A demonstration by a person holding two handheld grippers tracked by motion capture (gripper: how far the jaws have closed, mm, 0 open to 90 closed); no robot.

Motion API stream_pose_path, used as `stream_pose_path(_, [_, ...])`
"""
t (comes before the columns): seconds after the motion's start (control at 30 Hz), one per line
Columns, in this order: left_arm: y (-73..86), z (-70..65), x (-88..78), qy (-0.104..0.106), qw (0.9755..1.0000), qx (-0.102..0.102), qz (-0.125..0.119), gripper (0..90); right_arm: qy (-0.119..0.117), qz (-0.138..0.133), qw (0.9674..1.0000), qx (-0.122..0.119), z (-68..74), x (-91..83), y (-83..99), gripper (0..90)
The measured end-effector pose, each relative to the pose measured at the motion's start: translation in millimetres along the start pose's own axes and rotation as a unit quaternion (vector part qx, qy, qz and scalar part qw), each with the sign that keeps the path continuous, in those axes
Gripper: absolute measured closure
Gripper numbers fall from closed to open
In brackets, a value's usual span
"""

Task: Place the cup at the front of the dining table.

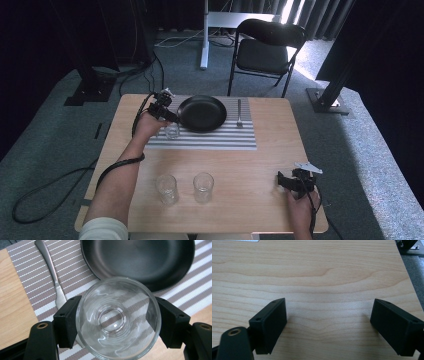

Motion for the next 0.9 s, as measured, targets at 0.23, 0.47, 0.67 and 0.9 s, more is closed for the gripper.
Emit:
stream_pose_path(0.23, [3.0, -6.3, 3.7, -0.018, 0.9990, 0.026, -0.032, 28.1, 0.000, 0.000, 1.0000, 0.000, 0.1, 0.0, 0.0, 13.2])
stream_pose_path(0.47, [11.5, -13.7, 11.3, -0.044, 0.9975, 0.039, -0.039, 17.6, 0.000, 0.000, 1.0000, 0.000, 0.0, 0.0, 0.0, 13.2])
stream_pose_path(0.67, [17.0, -12.5, 10.0, -0.030, 0.9980, 0.014, -0.055, 17.6, 0.000, 0.000, 1.0000, 0.000, 0.0, 0.0, 0.0, 13.2])
stream_pose_path(0.9, [25.6, -11.1, 12.5, -0.022, 0.9984, 0.011, -0.052, 17.6, 0.000, 0.000, 1.0000, 0.000, 0.1, 0.0, 0.0, 13.2])
Point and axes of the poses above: each handheld gripper's, and its own axes: x roughly forward along the jaws, y roughly out of its underside, z roughly to its left, the point moved 2 cm from there along x, roughly forward along the jaws, and after that the axes turned 10 degrees about z, right-handed, at the moved point
